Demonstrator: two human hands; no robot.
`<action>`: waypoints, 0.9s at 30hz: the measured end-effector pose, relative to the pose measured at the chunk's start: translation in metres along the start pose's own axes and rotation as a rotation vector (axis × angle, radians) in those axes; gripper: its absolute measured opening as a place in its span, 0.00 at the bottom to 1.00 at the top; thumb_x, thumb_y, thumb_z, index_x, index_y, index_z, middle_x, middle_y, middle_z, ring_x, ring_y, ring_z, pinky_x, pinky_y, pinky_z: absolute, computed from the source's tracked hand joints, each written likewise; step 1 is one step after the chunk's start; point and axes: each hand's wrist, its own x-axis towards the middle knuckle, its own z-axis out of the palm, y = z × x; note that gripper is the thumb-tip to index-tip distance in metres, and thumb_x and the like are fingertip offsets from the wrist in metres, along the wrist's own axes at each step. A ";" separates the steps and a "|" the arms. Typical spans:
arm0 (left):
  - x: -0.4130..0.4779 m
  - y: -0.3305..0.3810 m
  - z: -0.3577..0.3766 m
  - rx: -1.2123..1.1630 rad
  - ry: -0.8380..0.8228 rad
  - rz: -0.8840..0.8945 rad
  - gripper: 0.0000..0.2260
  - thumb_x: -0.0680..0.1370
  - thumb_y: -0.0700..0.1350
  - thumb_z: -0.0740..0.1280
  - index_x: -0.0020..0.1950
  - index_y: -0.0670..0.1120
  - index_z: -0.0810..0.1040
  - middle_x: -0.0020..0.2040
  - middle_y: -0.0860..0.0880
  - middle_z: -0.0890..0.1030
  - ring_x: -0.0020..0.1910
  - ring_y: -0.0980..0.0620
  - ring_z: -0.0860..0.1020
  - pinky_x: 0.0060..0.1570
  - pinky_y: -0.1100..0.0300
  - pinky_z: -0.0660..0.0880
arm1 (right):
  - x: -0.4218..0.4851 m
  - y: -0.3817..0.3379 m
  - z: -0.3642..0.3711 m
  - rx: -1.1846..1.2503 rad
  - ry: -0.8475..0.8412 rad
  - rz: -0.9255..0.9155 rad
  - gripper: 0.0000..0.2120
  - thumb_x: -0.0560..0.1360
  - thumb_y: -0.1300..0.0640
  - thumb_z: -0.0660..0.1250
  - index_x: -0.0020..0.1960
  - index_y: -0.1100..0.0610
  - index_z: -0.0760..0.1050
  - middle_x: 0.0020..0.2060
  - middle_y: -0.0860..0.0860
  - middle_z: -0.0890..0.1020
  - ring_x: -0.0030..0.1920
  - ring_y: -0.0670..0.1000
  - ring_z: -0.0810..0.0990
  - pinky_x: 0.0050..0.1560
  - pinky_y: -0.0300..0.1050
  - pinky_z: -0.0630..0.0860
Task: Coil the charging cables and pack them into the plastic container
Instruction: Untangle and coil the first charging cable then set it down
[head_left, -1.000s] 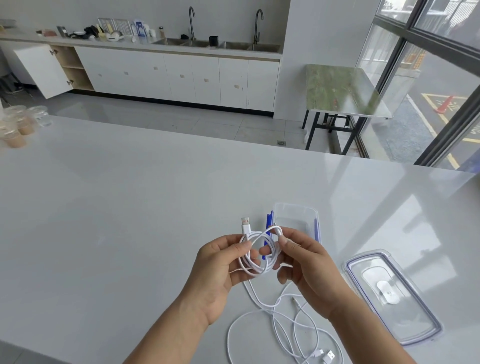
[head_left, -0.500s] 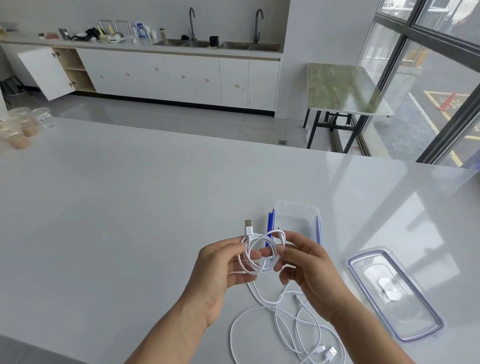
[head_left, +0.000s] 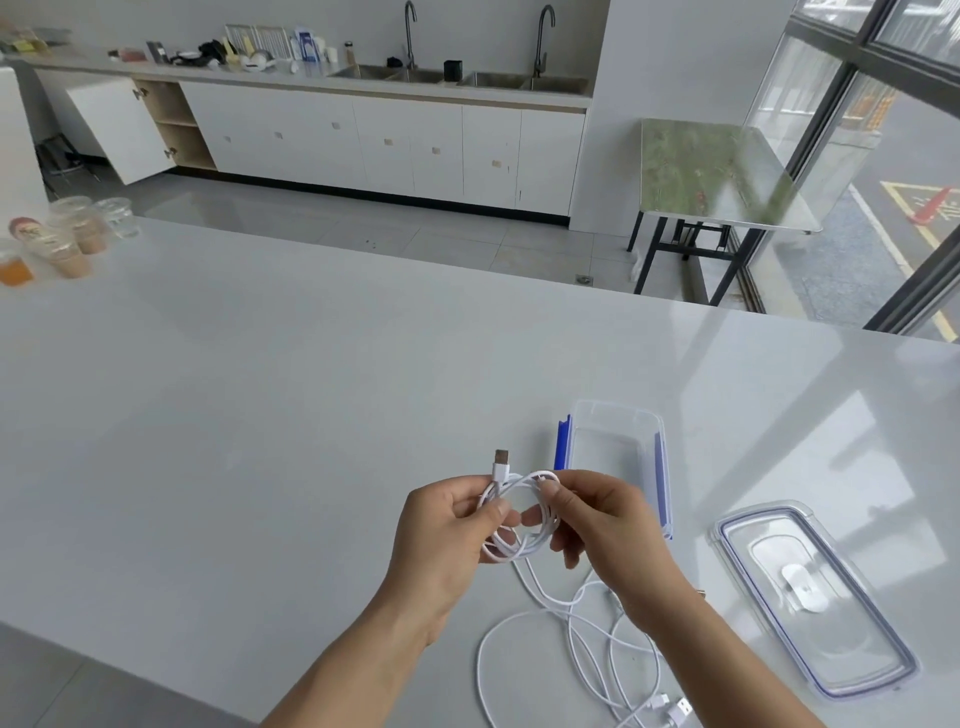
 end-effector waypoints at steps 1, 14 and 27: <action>0.000 0.000 -0.001 -0.019 0.006 -0.004 0.10 0.78 0.35 0.68 0.45 0.49 0.85 0.37 0.47 0.87 0.37 0.49 0.84 0.44 0.52 0.82 | 0.000 -0.001 0.001 -0.005 0.016 -0.012 0.08 0.81 0.57 0.67 0.50 0.57 0.85 0.38 0.55 0.88 0.31 0.52 0.76 0.29 0.47 0.75; 0.011 0.009 -0.014 -0.688 -0.080 -0.191 0.05 0.76 0.37 0.69 0.51 0.38 0.81 0.38 0.43 0.83 0.41 0.44 0.84 0.44 0.50 0.84 | -0.003 0.007 -0.015 0.448 0.235 0.115 0.07 0.80 0.64 0.66 0.51 0.67 0.80 0.38 0.62 0.85 0.33 0.54 0.81 0.35 0.42 0.81; 0.004 0.016 -0.008 -0.628 -0.108 -0.078 0.06 0.76 0.35 0.68 0.51 0.38 0.82 0.40 0.41 0.85 0.44 0.43 0.85 0.46 0.53 0.84 | -0.014 0.023 -0.011 0.284 0.247 0.219 0.16 0.79 0.62 0.68 0.65 0.56 0.75 0.52 0.57 0.86 0.45 0.56 0.86 0.42 0.48 0.82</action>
